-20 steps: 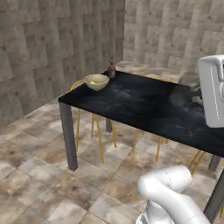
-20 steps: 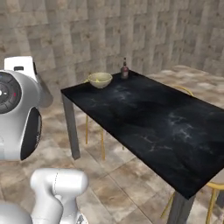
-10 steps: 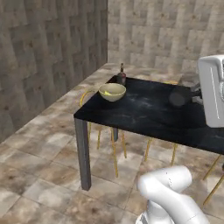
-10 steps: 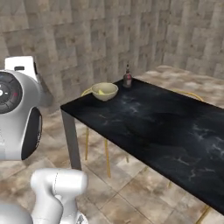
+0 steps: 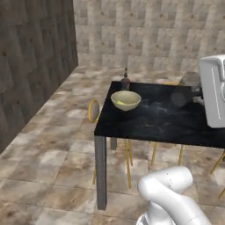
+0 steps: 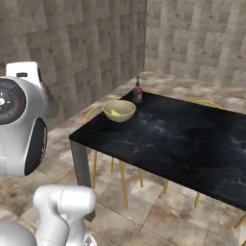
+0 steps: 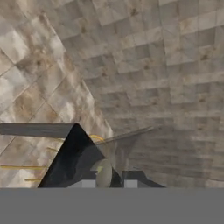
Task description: There is a bowl on the dining counter. Grab a lemon wedge from the fridge and place it in the bowl. Then get the liquor bottle and glass cup from the cabinet and place them next to the bowl.
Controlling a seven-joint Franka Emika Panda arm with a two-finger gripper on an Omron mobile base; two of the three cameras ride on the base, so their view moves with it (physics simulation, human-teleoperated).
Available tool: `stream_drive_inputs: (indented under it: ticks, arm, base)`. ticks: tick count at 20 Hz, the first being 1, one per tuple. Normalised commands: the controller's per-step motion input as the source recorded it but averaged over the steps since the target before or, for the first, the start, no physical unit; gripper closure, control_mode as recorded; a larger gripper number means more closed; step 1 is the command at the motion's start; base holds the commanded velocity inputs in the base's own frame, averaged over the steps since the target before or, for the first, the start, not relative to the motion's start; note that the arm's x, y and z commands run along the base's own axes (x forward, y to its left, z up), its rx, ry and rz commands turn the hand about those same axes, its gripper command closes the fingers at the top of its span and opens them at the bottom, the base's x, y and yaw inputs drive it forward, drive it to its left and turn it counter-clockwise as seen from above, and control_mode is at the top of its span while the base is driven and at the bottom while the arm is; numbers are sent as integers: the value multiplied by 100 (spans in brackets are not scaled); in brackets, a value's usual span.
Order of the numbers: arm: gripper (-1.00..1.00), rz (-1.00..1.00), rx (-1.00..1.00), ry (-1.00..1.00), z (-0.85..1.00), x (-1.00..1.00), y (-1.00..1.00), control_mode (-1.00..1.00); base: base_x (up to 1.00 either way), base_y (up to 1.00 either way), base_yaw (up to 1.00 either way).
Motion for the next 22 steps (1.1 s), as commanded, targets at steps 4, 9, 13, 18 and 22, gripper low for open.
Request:
stream_drive_inputs:
  ticks: [4,9,13,18,22]
  arm:
    - [100,0,0,0,0,0,0,100]
    - [100,0,0,0,0,0,0,100]
    - [100,0,0,0,0,0,0,100]
    - [100,0,0,0,0,0,0,100]
    - [100,0,0,0,0,0,0,100]
  base:
    - [33,85,-47]
    - [46,64,-47]
    - [29,44,-42]
    - [52,25,-37]
    - [69,6,-20]
